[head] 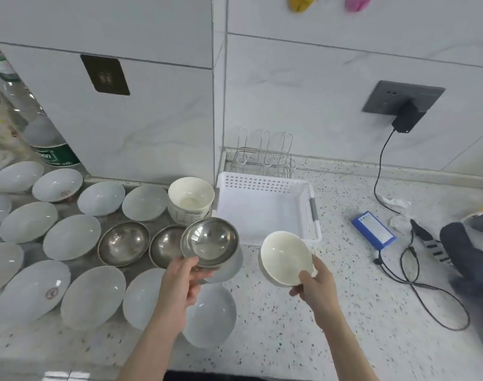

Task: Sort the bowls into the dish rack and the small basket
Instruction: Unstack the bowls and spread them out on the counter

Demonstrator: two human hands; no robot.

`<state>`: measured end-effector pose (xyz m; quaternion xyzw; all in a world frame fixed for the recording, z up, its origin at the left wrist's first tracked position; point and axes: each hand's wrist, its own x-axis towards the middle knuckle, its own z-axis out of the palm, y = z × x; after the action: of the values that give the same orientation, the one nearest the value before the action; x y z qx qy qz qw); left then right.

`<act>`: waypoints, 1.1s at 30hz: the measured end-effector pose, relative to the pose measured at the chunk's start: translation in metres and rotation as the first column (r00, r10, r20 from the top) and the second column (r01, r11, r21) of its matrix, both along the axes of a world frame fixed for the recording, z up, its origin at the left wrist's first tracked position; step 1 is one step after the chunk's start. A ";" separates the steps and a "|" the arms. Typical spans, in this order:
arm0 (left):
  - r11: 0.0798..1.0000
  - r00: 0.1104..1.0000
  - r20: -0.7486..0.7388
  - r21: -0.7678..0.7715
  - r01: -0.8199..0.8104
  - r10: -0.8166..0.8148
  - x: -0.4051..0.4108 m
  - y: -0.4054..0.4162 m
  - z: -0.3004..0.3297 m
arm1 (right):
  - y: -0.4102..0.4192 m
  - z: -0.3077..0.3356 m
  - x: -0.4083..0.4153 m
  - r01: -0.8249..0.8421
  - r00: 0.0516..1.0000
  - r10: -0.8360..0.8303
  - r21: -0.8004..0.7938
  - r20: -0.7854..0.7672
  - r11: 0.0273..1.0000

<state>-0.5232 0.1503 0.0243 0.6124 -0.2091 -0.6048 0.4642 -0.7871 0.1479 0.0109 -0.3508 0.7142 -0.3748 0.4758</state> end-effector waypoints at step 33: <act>0.998 0.997 0.073 0.065 0.015 -0.020 -0.013 0.027 -0.003 | -0.011 -0.045 0.018 -0.138 0.981 0.148 0.090 -0.124 0.986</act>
<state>-0.5359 0.1777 0.0208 0.6471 -0.2120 -0.5921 0.4309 -0.7692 0.1369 -0.0341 -0.4054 0.7311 -0.2868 0.4678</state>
